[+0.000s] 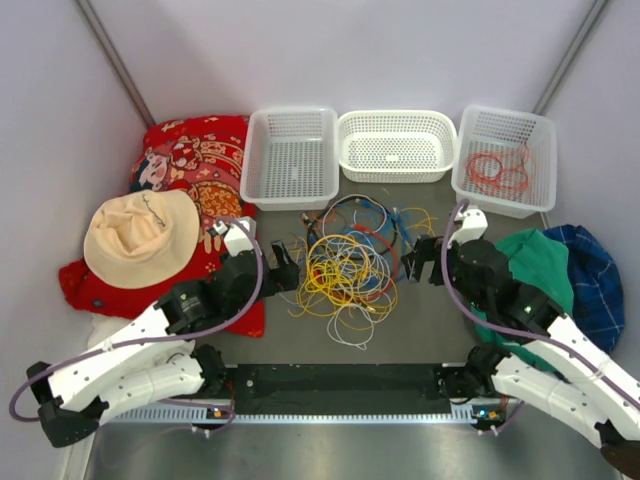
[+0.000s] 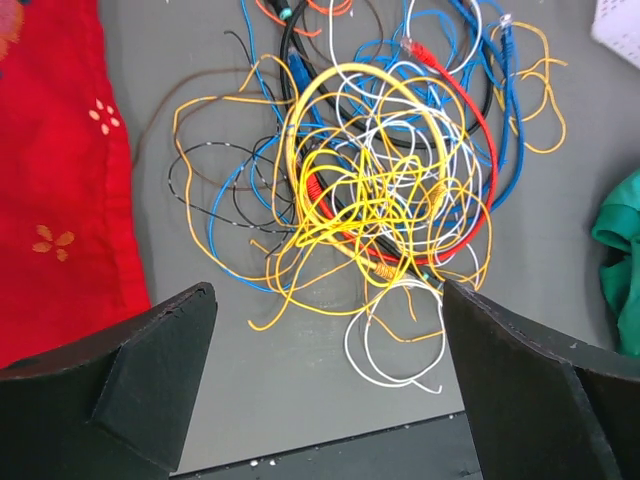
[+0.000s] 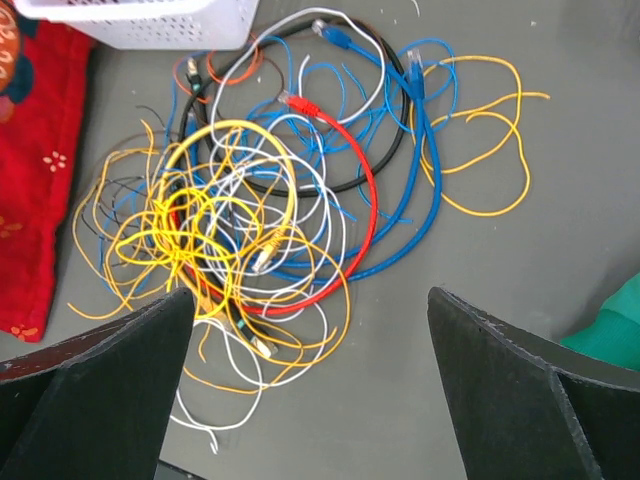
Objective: Untangle the cables
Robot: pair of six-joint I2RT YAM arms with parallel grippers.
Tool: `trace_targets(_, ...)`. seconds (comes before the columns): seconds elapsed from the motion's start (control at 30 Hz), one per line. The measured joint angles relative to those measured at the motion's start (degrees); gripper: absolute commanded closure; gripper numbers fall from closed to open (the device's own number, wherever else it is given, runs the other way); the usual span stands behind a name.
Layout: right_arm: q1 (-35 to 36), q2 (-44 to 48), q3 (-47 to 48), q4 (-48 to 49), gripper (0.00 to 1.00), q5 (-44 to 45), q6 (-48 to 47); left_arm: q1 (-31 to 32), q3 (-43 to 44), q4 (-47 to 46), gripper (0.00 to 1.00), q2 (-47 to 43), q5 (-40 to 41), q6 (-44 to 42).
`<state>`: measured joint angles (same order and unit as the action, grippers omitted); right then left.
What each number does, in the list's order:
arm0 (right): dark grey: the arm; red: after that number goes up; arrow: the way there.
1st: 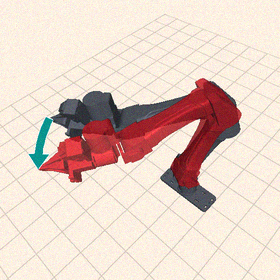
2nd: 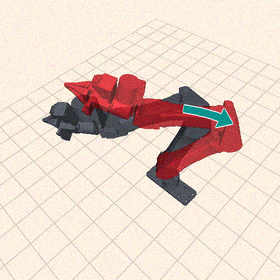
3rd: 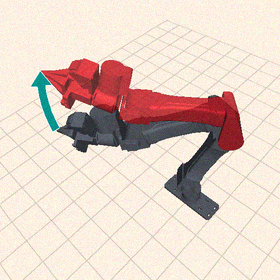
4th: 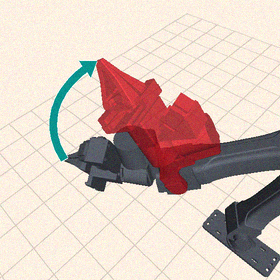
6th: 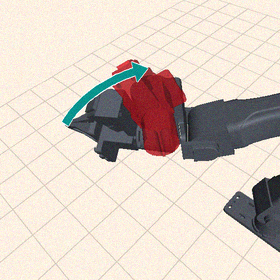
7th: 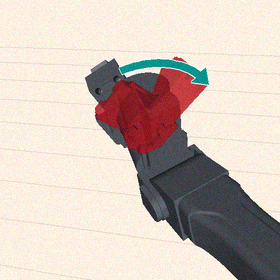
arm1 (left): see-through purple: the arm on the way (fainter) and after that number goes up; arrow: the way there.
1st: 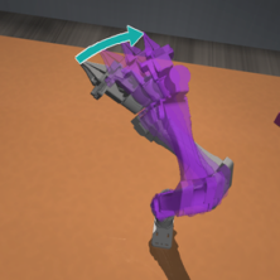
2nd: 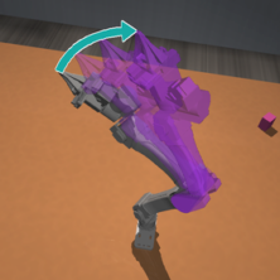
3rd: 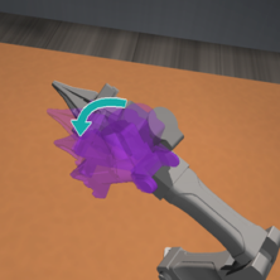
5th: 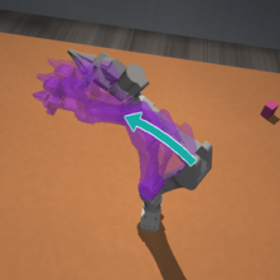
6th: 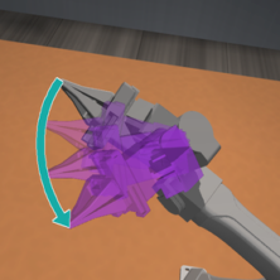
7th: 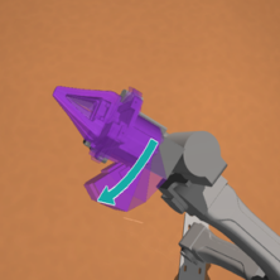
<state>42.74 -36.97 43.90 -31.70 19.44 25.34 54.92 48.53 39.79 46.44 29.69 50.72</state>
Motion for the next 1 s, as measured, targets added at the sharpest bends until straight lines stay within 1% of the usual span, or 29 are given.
trace_targets(0.13,0.00,-0.31,0.00,-1.03,0.01,-0.02,1.44,0.00,0.00,1.14,0.01,-3.41,0.11,-0.94)
trace_targets(0.27,0.00,0.63,-0.20,-1.33,0.01,0.07,3.50,0.00,-0.28,0.79,0.01,-4.00,-0.70,-1.33)
trace_targets(0.4,0.02,1.07,-2.36,-2.25,0.01,3.80,6.58,0.00,-2.43,-0.11,0.01,-2.27,-1.86,-1.11)
trace_targets(0.53,0.07,0.81,-4.55,-6.01,0.01,9.62,9.86,0.00,-4.55,-1.90,0.01,1.05,-3.45,-0.94)
trace_targets(0.7,0.11,0.33,-5.03,-6.58,0.01,9.77,9.81,-0.02,-6.03,-5.51,0.01,1.92,-4.39,-1.16)
trace_targets(0.8,0.04,-3.69,-5.05,-5.57,0.02,8.81,10.32,-0.04,-6.45,-7.76,0.01,4.11,-5.09,-1.36)
trace_targets(0.87,-0.44,-8.83,-5.29,-3.74,0.03,7.48,10.93,-0.07,-6.51,-9.03,0.01,6.86,-5.68,-1.40)
trace_targets(0.9,-0.98,-11.52,-5.31,-2.89,0.05,6.73,11.10,-0.04,-6.51,-9.70,0.01,8.55,-6.08,-1.46)
trace_targets(0.93,-1.66,-13.97,-5.31,-1.84,0.06,5.86,11.28,-0.04,-6.51,-10.10,0.01,9.73,-6.36,-1.55)
trace_targets(1.0,-5.70,-20.31,-5.31,1.16,0.10,2.95,11.82,-0.04,-6.51,-10.88,0.01,12.24,-6.99,-1.64)
